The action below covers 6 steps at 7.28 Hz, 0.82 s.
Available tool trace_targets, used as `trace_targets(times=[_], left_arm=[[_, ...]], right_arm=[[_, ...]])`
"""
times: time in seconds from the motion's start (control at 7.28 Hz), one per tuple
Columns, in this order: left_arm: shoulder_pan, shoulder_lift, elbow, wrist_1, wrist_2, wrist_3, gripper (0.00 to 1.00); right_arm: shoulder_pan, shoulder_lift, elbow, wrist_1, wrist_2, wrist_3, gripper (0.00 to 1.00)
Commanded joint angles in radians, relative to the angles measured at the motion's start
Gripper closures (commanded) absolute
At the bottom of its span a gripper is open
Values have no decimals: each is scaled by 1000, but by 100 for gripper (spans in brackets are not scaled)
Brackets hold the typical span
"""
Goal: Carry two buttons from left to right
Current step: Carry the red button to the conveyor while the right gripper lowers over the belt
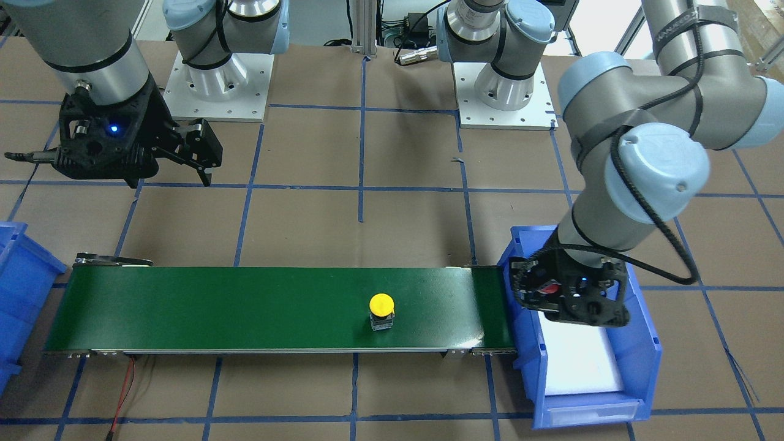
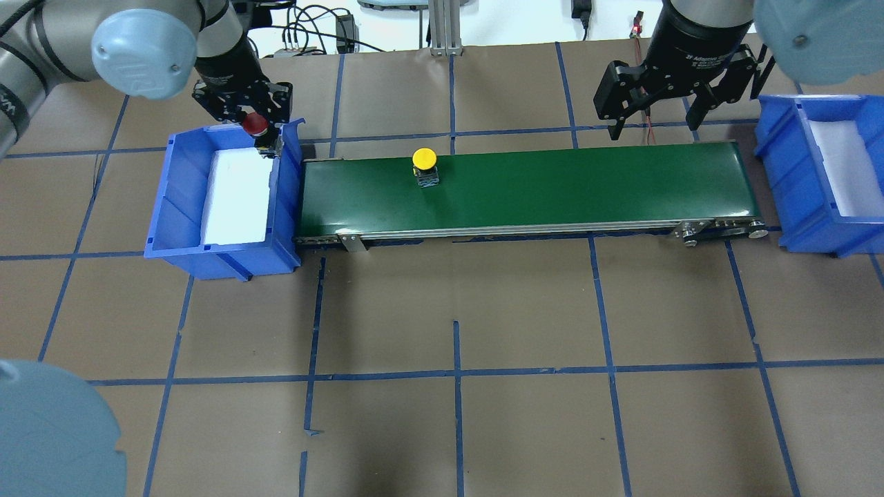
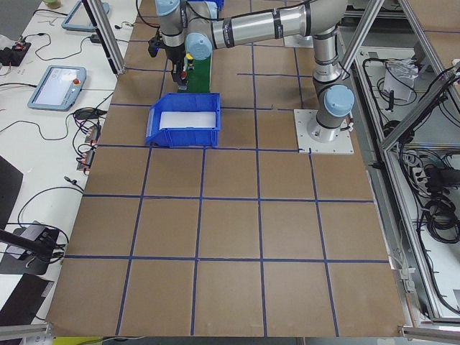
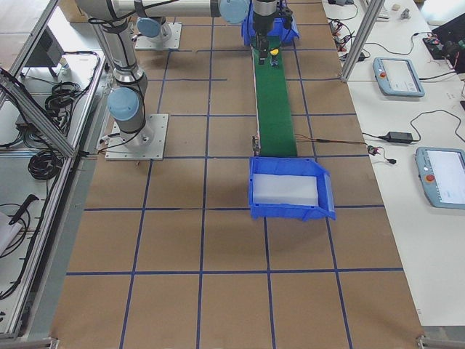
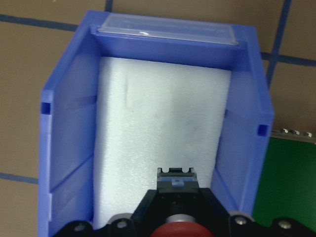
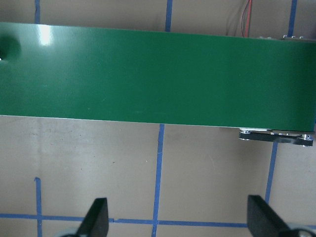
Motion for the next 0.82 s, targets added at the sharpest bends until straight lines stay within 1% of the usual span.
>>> trace_targets(times=[0.0,0.27,0.41,0.55,0.69], left_arm=[[-94,-18,-9,20,24,198,91],[-142,-44,-32,84,26,448,91],[-147,-54,-55,91,26,575,91],[-147,-56,-69,112,24,670,91],[-148,-59,-74,120,18,796,91]], right_arm=[[1,58,-6,-7,0,12,0],[-2,83,6,-24,4,-16,0],[-6,110,6,-84,1,-116,0],[-23,130,9,-113,0,-227,0],[-47,144,12,-113,3,-396,0]])
